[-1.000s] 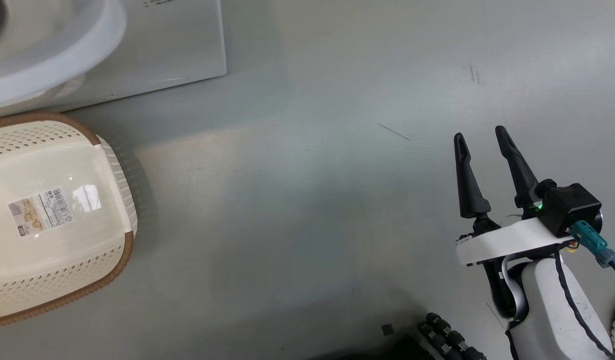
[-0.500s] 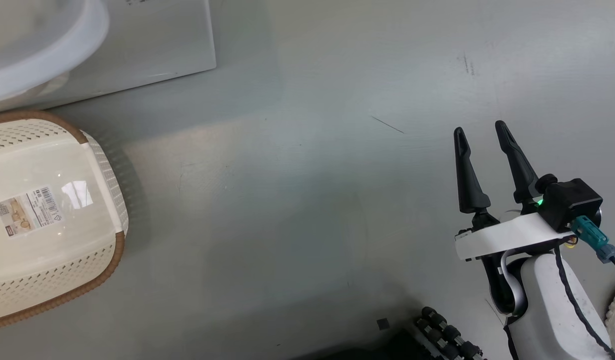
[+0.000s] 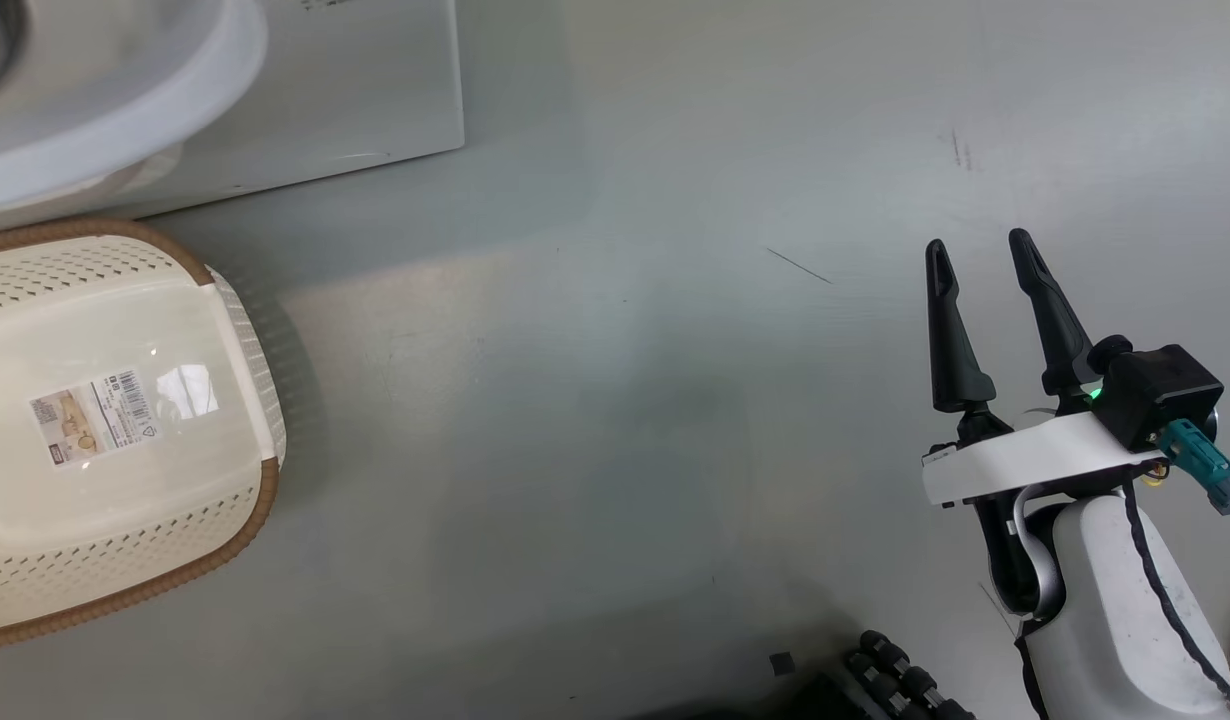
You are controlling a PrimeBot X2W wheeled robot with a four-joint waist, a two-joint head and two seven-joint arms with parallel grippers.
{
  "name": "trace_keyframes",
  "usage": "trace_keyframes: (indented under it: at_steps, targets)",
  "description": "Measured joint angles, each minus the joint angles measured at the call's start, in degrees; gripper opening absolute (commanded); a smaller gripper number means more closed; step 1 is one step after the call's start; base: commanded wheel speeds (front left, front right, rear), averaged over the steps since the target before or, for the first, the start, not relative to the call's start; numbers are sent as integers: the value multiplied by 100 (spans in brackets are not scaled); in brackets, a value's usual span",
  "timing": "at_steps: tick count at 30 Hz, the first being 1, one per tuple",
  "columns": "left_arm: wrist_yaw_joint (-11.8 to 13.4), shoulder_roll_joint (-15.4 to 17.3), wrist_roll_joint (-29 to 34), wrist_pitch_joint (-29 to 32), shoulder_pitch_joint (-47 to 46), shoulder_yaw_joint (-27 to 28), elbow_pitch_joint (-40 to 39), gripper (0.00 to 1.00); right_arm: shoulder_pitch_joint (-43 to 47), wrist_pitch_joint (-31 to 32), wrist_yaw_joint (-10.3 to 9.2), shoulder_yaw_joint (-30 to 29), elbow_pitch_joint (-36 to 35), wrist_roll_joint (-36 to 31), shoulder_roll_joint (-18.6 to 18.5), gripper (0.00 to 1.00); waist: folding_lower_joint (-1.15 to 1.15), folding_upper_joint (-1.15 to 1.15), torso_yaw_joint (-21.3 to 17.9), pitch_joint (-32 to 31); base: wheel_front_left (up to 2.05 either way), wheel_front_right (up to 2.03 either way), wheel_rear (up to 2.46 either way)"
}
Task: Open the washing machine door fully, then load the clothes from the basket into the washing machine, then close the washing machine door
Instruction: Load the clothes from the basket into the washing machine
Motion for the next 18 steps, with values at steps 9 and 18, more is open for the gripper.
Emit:
trace_keyframes:
  at_steps: [9, 18]
  targets:
    - [0, -210, -40, -1, 205, -65, 256, 100, -21, 0, 0, -52, 79, -1, -1, 100, 0, 0, 145, -249, 0, 0, 0]
    - [0, -314, -73, -1, 692, -40, 196, 100, -21, 0, 0, -77, 153, -27, -1, 100, -1, 0, 269, -602, 0, 0, 0]
